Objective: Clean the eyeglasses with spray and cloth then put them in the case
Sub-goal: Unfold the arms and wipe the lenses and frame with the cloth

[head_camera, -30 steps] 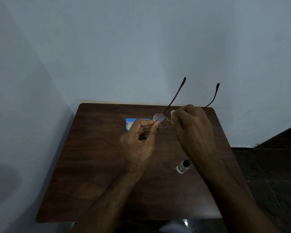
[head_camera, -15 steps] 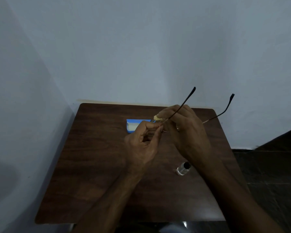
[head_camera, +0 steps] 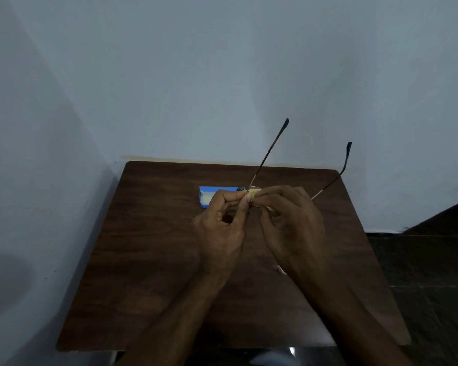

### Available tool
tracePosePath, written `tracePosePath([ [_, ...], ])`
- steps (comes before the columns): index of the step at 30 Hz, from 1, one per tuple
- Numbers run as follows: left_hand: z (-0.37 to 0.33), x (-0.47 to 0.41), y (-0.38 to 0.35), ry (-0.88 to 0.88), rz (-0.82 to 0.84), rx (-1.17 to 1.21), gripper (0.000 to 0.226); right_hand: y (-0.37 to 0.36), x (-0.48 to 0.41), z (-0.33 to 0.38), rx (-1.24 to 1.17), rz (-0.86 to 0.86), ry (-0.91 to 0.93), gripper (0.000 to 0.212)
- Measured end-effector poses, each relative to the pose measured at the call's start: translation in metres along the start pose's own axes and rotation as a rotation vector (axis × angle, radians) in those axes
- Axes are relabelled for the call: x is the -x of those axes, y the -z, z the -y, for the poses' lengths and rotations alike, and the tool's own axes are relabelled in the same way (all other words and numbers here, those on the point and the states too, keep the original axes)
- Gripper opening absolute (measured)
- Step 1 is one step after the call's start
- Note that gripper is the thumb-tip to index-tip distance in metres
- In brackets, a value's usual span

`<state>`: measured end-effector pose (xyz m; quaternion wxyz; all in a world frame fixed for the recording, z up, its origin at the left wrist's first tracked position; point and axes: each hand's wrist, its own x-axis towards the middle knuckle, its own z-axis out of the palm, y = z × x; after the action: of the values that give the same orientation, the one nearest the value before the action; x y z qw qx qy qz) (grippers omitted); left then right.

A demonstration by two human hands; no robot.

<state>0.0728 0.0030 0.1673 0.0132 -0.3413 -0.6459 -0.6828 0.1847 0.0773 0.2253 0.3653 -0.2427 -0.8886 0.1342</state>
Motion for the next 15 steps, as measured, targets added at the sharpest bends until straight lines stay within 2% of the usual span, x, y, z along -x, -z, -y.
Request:
tracePosePath([
  [5, -0.001, 0.000, -0.002, 0.012, 0.015, 0.024, 0.016, 0.006, 0.003, -0.006, 0.041, 0.014, 0.111, 0.016],
  [8, 0.001, 0.000, -0.004, -0.004, 0.078, 0.023, 0.016, 0.009, -0.003, -0.016, 0.082, 0.013, 0.113, 0.011],
  [15, -0.006, 0.005, -0.005, 0.063, 0.035, 0.094, 0.012, 0.014, 0.000, -0.007, -0.047, -0.047, 0.160, 0.009],
])
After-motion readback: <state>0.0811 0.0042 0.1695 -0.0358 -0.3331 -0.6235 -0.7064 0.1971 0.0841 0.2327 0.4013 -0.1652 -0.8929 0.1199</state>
